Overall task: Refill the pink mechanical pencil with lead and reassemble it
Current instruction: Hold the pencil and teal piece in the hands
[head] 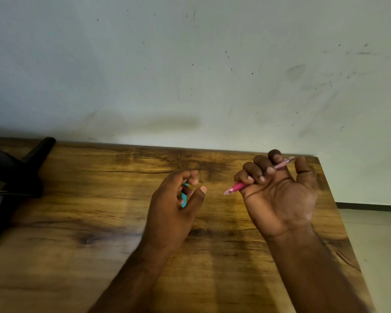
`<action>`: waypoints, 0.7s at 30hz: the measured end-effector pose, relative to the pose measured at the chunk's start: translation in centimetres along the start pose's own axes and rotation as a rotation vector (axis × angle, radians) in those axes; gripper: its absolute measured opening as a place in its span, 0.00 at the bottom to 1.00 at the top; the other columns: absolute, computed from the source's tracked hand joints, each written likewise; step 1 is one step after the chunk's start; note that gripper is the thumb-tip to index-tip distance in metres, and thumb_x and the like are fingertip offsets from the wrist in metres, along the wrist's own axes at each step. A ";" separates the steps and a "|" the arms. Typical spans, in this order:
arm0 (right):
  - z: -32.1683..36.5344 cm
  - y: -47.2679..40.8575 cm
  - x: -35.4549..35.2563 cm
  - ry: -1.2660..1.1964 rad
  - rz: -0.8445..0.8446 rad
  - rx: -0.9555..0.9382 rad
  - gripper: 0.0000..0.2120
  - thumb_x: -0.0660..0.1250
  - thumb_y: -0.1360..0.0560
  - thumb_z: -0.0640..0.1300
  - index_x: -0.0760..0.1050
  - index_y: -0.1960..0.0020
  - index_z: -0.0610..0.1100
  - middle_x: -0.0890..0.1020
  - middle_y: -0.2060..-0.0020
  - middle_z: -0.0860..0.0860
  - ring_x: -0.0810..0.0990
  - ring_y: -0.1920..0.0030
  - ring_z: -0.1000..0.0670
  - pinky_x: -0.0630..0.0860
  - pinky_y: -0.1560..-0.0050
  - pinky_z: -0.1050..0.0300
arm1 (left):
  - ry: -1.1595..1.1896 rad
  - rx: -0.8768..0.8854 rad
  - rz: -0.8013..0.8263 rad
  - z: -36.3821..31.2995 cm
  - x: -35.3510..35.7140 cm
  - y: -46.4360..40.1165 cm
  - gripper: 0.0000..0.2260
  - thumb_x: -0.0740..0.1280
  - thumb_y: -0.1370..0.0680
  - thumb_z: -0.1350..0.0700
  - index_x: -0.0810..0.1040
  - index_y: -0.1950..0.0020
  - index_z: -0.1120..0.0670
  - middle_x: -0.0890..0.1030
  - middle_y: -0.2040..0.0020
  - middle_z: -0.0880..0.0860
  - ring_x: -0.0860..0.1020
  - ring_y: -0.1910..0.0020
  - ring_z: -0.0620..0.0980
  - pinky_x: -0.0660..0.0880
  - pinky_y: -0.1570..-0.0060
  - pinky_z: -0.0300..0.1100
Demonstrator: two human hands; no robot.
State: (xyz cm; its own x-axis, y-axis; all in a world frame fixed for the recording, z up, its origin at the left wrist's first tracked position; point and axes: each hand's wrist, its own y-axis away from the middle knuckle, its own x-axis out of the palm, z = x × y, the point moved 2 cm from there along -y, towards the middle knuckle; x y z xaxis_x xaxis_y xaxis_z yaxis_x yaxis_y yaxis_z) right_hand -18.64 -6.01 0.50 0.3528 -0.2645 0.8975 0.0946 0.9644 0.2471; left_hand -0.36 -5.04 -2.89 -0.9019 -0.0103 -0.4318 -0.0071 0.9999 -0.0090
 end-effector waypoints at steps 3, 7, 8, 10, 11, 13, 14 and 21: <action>0.0 0.0 0.1 -0.020 -0.008 -0.021 0.19 0.53 0.17 0.58 0.70 0.58 0.47 0.66 0.66 0.52 0.63 0.68 0.52 0.65 0.65 0.57 | 0.000 0.004 -0.001 0.0 0.0 0.0 0.14 0.71 0.22 0.48 0.78 0.37 0.44 0.80 0.45 0.39 0.77 0.47 0.33 0.72 0.55 0.22; 0.1 -0.3 -0.4 -0.004 -0.020 -0.087 0.21 0.51 0.14 0.57 0.70 0.59 0.48 0.69 0.66 0.52 0.66 0.69 0.53 0.67 0.64 0.57 | -0.002 -0.001 0.000 0.0 0.0 0.0 0.13 0.71 0.22 0.49 0.78 0.37 0.43 0.80 0.45 0.38 0.77 0.47 0.32 0.72 0.57 0.22; 0.1 -0.4 -0.6 -0.002 -0.033 -0.102 0.22 0.51 0.14 0.58 0.70 0.60 0.48 0.69 0.67 0.52 0.66 0.69 0.53 0.67 0.64 0.57 | -0.002 -0.003 -0.001 0.0 0.0 0.0 0.13 0.71 0.22 0.49 0.78 0.37 0.43 0.80 0.45 0.38 0.76 0.46 0.31 0.72 0.57 0.22; 0.1 -0.4 -0.7 -0.011 -0.062 -0.116 0.23 0.51 0.15 0.59 0.70 0.62 0.48 0.68 0.69 0.52 0.65 0.70 0.53 0.66 0.66 0.57 | 0.002 -0.004 -0.004 0.0 0.0 0.0 0.14 0.71 0.22 0.49 0.78 0.37 0.42 0.80 0.45 0.38 0.76 0.46 0.31 0.72 0.56 0.22; 0.1 -0.3 -0.7 -0.019 -0.078 -0.115 0.23 0.52 0.16 0.61 0.69 0.63 0.48 0.66 0.70 0.53 0.63 0.71 0.53 0.65 0.67 0.57 | 0.002 -0.004 -0.004 0.1 0.0 0.0 0.14 0.71 0.22 0.49 0.77 0.37 0.42 0.80 0.45 0.38 0.76 0.46 0.31 0.72 0.56 0.22; 0.1 0.0 -0.6 -0.022 -0.126 -0.103 0.23 0.54 0.19 0.63 0.66 0.66 0.49 0.63 0.72 0.54 0.59 0.72 0.53 0.60 0.69 0.58 | -0.002 -0.006 -0.003 0.1 0.0 0.0 0.14 0.71 0.22 0.49 0.77 0.37 0.42 0.80 0.45 0.38 0.77 0.47 0.32 0.73 0.56 0.22; 0.1 0.1 -0.5 -0.015 -0.160 -0.103 0.23 0.55 0.19 0.62 0.65 0.67 0.49 0.61 0.73 0.54 0.57 0.72 0.53 0.58 0.71 0.58 | -0.005 -0.007 -0.003 0.1 0.0 0.0 0.14 0.71 0.22 0.48 0.78 0.37 0.42 0.80 0.45 0.38 0.77 0.47 0.33 0.73 0.57 0.24; 0.2 0.5 -0.6 -0.022 -0.252 -0.119 0.23 0.53 0.20 0.60 0.62 0.69 0.49 0.59 0.75 0.55 0.54 0.74 0.53 0.55 0.74 0.59 | -0.023 0.001 0.007 0.2 0.1 0.0 0.15 0.71 0.22 0.48 0.78 0.36 0.44 0.80 0.45 0.39 0.78 0.47 0.34 0.73 0.56 0.23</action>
State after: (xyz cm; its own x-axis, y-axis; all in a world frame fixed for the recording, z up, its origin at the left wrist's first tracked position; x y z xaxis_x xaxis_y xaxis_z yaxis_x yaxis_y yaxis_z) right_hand -18.95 -5.39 0.15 0.2838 -0.4951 0.8212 0.2862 0.8611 0.4203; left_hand -0.40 -5.06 -3.14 -0.8919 -0.0030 -0.4522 0.0001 1.0000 -0.0068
